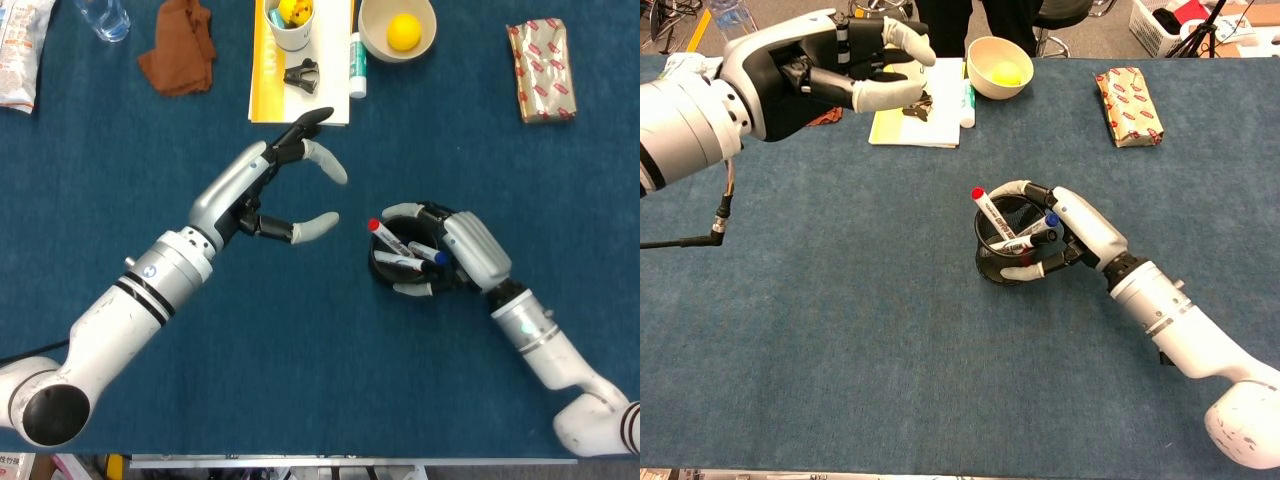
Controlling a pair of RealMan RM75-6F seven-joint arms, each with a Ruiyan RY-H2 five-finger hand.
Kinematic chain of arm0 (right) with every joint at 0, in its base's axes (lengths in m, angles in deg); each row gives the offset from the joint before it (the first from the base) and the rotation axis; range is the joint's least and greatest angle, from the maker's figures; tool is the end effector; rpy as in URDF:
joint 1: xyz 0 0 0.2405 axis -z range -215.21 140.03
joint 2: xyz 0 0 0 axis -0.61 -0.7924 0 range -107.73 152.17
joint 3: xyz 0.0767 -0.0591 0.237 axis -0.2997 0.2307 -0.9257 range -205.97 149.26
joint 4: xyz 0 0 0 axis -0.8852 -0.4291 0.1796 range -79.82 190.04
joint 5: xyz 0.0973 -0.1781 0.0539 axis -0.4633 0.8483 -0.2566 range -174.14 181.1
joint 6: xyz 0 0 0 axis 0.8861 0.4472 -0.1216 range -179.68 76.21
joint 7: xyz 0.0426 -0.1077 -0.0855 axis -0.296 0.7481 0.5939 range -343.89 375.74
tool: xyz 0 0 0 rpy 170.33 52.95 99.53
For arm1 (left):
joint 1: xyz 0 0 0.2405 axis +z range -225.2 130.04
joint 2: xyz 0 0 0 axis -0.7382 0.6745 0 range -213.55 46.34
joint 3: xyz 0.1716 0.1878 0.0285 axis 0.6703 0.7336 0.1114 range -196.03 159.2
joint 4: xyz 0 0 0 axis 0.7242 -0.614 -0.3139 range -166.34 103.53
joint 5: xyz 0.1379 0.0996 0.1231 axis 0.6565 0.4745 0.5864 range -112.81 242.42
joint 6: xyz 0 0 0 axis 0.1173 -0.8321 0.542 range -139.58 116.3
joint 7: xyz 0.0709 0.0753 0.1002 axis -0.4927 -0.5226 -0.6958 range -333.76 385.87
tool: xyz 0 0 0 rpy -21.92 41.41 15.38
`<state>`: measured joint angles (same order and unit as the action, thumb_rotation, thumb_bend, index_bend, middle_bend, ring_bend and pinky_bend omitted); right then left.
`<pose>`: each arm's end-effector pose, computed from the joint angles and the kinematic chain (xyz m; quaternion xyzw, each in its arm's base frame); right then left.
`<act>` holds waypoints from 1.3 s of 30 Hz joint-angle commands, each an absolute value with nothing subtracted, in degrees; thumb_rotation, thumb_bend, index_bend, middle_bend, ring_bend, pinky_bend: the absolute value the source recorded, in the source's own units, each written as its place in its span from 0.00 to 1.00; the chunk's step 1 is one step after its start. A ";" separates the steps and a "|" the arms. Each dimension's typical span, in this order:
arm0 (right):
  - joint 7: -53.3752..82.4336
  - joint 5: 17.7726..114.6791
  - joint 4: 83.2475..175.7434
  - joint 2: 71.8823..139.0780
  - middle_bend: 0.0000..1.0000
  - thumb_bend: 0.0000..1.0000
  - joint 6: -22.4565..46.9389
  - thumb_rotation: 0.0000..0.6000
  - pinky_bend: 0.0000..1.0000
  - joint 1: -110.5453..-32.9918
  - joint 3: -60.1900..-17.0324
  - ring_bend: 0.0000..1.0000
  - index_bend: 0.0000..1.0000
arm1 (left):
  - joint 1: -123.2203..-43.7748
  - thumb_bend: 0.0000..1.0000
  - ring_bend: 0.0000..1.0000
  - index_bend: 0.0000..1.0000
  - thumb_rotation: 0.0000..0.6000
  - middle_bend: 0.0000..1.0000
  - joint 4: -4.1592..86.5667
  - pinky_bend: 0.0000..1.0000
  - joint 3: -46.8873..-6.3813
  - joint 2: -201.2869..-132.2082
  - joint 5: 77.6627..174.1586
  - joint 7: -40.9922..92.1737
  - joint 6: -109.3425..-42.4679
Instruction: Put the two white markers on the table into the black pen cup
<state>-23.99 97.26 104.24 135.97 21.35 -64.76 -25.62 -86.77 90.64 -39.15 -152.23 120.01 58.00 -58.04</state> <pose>-0.2060 -0.2495 -0.1118 0.6020 -0.5537 0.5383 0.2029 -0.0555 0.2826 0.0648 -0.4577 -0.7384 -0.4934 0.0420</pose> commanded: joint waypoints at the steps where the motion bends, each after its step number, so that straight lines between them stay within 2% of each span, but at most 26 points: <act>1: -24.10 97.87 105.39 134.75 0.11 0.00 20.98 1.00 0.22 -65.01 -24.97 0.08 0.01 | -86.74 0.27 0.00 0.42 1.00 0.00 90.62 0.00 -39.12 -152.25 120.02 58.04 -57.99; 4: -23.52 98.37 106.82 133.56 0.02 0.00 21.47 1.00 0.18 -64.94 -24.65 0.02 0.00 | -86.60 0.27 0.00 0.42 1.00 0.00 90.51 0.00 -39.09 -152.27 120.01 58.13 -58.05; 6: -23.14 98.79 108.47 132.28 0.00 0.00 21.60 1.00 0.17 -64.96 -24.27 0.00 0.00 | -86.47 0.27 0.00 0.42 1.00 0.00 90.47 0.00 -39.11 -152.24 119.95 58.24 -58.15; 12: -20.29 100.60 115.48 127.65 0.00 0.00 24.43 1.00 0.15 -64.47 -23.57 0.00 0.00 | -85.94 0.27 0.00 0.42 1.00 0.00 90.82 0.00 -39.19 -151.75 120.13 58.68 -58.26; 20: -12.24 104.60 128.77 119.03 0.00 0.00 33.59 1.00 0.14 -62.03 -23.59 0.00 0.00 | -83.62 0.27 0.00 0.42 1.00 0.00 92.67 0.00 -38.92 -149.58 122.10 58.98 -60.01; 23: -6.89 105.84 134.28 114.80 0.00 0.00 35.66 1.00 0.14 -61.17 -23.61 0.00 0.00 | -82.36 0.27 0.00 0.42 1.00 0.00 93.12 0.00 -38.09 -148.56 123.70 56.88 -62.24; 32: 10.21 108.93 147.71 100.37 0.06 0.00 41.13 1.00 0.15 -57.41 -24.09 0.00 0.00 | -76.92 0.27 0.00 0.42 1.00 0.00 94.37 0.00 -33.38 -148.45 127.19 43.65 -75.58; 39: 21.30 109.58 153.25 92.48 0.08 0.00 43.50 1.00 0.15 -54.27 -25.14 0.00 0.00 | -74.62 0.27 0.00 0.42 1.00 0.00 92.70 0.00 -30.69 -147.77 127.47 36.93 -79.48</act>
<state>18.35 109.14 151.05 95.15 42.23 -55.84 -24.63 -75.34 93.39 -31.55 -148.09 127.27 38.14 -78.78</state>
